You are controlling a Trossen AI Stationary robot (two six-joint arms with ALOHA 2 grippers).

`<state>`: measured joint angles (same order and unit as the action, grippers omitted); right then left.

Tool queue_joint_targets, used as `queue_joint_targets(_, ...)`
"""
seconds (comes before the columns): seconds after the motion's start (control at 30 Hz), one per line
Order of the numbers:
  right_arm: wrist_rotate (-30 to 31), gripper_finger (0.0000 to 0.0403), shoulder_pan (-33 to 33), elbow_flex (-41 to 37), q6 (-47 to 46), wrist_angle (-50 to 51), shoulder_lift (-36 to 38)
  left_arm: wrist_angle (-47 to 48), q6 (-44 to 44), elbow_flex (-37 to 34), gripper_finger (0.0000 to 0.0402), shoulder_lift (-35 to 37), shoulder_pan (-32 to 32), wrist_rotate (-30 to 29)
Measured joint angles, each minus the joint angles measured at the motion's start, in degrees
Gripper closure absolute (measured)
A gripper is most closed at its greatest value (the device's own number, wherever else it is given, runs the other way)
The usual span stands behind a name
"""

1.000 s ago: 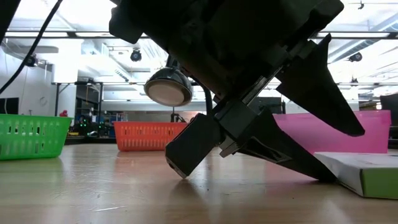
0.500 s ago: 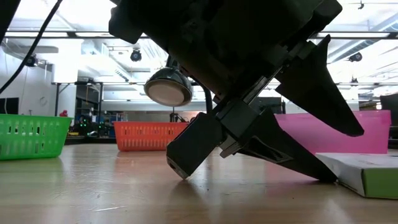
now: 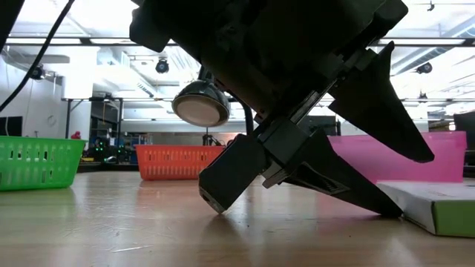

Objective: Pick and place items into bin
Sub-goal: Stack the card reader box on top of the card reader box in the orange bin

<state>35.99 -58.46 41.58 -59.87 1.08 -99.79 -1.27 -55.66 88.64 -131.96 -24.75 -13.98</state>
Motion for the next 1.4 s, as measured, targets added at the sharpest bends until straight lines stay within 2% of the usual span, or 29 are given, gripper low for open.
queue_joint_targets(0.27, 0.1, 0.0394, -1.7, 0.2, -4.7, -1.1, -3.6, 0.0, 0.0, 0.0, 0.0197, 0.0, 0.0, 0.0)
queue_joint_targets(0.5, 7.3, 0.0394, -6.5, 0.1, -6.4, -1.8, -6.1, 0.0, 0.0, 0.0, 0.0197, 0.0, 0.0, 0.0)
queue_joint_targets(0.9, 15.6, 0.0394, -8.9, 0.2, -10.5, -5.4, -12.1, -1.7, -0.1, 0.0, 0.0197, 0.0, 0.0, 0.6)
queue_joint_targets(1.13, 20.7, 0.0394, -12.0, 0.1, -14.9, -6.5, -14.1, -1.8, -0.2, 0.0, 0.0197, 0.0, 0.1, 4.0)
queue_joint_targets(1.4, 21.0, 0.0395, -11.8, 0.1, -14.8, -6.6, -14.2, -4.7, -0.4, 0.0, 0.0197, 0.0, 0.0, 7.9)
